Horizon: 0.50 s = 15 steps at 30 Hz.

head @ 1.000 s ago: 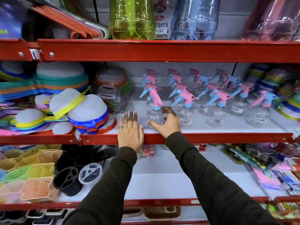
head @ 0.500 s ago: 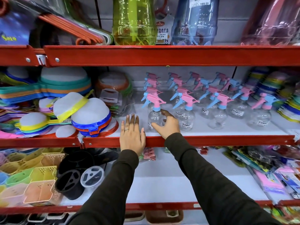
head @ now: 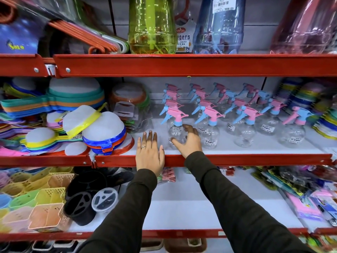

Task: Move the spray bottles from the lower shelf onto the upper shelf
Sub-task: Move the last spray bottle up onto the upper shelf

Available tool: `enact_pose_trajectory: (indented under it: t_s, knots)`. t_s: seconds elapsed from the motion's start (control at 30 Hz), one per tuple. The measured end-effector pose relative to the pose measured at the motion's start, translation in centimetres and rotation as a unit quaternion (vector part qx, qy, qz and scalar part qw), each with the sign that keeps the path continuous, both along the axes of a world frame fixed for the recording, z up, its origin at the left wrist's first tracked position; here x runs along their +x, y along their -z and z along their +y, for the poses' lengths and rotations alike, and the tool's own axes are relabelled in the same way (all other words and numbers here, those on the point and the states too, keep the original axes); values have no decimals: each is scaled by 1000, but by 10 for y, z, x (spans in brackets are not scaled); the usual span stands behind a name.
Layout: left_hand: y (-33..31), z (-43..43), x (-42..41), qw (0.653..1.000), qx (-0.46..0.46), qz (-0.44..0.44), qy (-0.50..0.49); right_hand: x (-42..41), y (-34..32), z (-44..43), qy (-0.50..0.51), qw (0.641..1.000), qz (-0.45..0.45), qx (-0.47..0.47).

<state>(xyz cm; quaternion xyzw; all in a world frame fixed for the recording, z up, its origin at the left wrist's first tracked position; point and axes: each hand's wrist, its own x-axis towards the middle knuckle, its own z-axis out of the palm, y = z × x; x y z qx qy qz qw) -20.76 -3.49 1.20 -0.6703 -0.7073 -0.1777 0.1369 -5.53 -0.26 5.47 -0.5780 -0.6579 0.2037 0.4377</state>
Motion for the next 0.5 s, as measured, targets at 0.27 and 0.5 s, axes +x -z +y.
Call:
enact_pose_trajectory:
  t_s: [0.27, 0.5]
  knots:
    - [-19, -3, 11, 983, -11, -181, 25, 9, -5, -8, -3, 999, 13, -45]
    - [-43, 12, 34, 899, -72, -423, 90, 7, -6, -10, -22, 996, 33, -84]
